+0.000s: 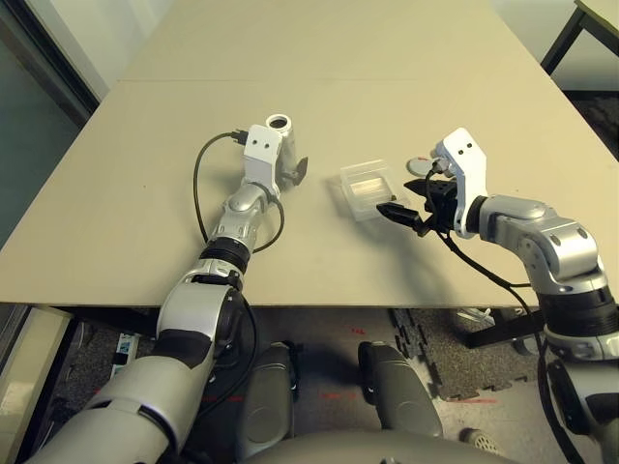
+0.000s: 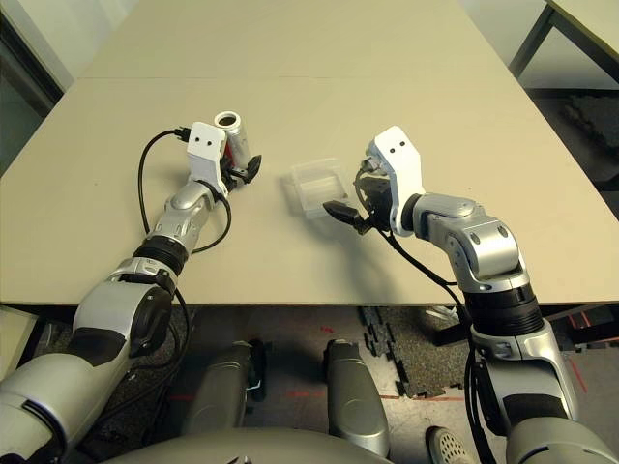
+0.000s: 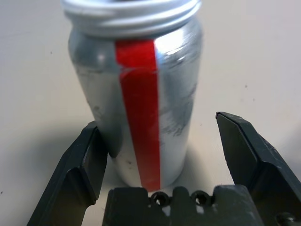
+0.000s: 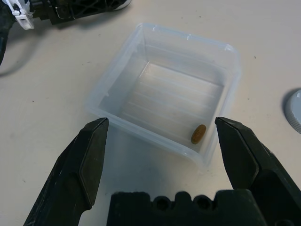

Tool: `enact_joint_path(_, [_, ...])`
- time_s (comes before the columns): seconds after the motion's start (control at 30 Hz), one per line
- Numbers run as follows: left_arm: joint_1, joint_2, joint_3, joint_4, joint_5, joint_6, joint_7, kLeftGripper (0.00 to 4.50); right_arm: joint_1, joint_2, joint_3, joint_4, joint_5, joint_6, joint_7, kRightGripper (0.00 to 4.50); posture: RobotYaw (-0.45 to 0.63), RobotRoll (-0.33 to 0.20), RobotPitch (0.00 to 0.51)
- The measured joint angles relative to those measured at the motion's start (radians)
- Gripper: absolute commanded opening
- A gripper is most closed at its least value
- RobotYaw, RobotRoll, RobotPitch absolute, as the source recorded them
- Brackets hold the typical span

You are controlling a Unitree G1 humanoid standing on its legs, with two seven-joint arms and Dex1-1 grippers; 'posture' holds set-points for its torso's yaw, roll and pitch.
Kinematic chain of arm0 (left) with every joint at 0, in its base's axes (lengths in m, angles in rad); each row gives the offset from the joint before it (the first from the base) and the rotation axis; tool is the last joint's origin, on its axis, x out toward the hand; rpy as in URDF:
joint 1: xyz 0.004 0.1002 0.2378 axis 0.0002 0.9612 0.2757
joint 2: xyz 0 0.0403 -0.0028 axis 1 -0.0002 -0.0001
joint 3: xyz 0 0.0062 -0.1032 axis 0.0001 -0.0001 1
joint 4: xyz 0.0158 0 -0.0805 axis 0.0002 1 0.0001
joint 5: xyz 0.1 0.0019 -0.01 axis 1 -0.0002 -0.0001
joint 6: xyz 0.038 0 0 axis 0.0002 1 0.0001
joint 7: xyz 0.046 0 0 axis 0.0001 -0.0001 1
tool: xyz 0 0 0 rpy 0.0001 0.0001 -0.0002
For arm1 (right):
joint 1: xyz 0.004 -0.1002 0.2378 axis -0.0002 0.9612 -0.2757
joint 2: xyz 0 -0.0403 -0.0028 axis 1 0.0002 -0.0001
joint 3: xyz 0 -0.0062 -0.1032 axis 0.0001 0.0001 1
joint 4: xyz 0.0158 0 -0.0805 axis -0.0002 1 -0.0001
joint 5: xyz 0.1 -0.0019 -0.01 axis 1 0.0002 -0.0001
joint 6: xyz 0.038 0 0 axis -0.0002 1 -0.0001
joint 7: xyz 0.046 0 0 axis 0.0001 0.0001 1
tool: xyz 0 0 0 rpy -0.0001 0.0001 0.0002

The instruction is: Pour the medicine from the bottle into the box.

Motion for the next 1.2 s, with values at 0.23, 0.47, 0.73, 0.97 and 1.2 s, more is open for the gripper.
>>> enact_joint_path(0.23, [0.115,-0.011,0.004,-0.236,-0.031,0.034,0.004,4.47,-0.001,-0.011,-0.020,-0.013,0.011,0.002,0.012,4.50,-0.11,0.000,0.151])
enact_joint_path(0.47, [0.386,-0.026,-0.002,-0.726,-0.051,0.248,0.051,4.47,0.014,-0.043,-0.071,-0.094,0.075,0.046,0.029,4.50,-0.07,0.000,0.162])
enact_joint_path(0.73, [0.509,0.011,0.058,-1.032,-0.093,0.433,0.104,4.47,0.132,0.002,-0.275,-0.206,0.181,0.100,-0.056,4.50,-0.04,0.000,0.179])
enact_joint_path(0.97, [0.422,0.128,0.168,-0.939,-0.154,0.382,0.081,4.47,0.127,0.158,-0.419,-0.131,0.042,-0.064,-0.407,4.50,-0.07,0.000,0.197])
enact_joint_path(1.2, [0.225,0.213,0.217,-0.497,-0.159,0.167,0.048,4.47,-0.005,0.223,-0.454,0.163,-0.119,-0.383,-0.660,4.50,-0.10,0.000,0.211])
